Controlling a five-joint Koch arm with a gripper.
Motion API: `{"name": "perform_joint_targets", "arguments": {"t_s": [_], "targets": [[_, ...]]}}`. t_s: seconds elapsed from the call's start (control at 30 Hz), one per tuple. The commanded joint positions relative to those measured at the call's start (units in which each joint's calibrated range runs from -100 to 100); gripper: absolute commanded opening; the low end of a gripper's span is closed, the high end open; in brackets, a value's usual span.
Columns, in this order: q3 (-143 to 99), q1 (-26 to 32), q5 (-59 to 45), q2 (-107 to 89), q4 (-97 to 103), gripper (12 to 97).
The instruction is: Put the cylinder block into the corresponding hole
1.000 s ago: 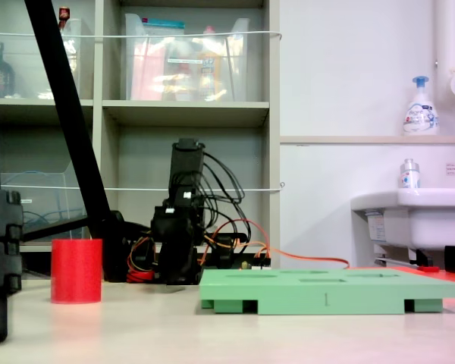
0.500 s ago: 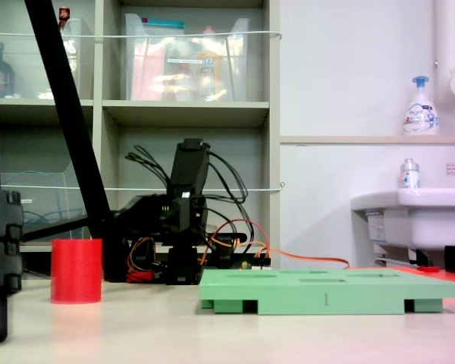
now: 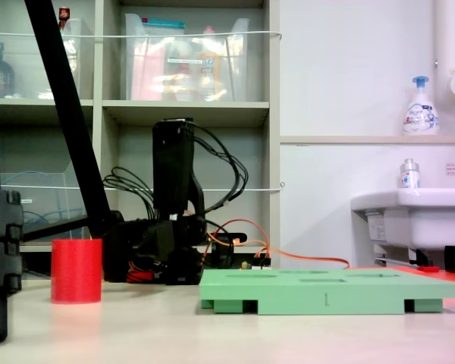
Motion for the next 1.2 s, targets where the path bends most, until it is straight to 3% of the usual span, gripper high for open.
{"name": "perform_joint_targets", "arguments": {"t_s": [0.0, 0.8, 0.87, 0.93, 1.17], "targets": [[4.5, -0.3, 0.0, 5.9, 6.1, 73.2], [32.4, -1.4, -1.6, 28.9, -5.9, 73.1], [33.4, -1.2, -1.9, 28.8, -7.0, 69.7], [33.4, -1.2, -1.9, 28.8, -7.1, 59.2], [33.6, -1.2, -1.9, 29.2, -7.5, 46.4]]}}
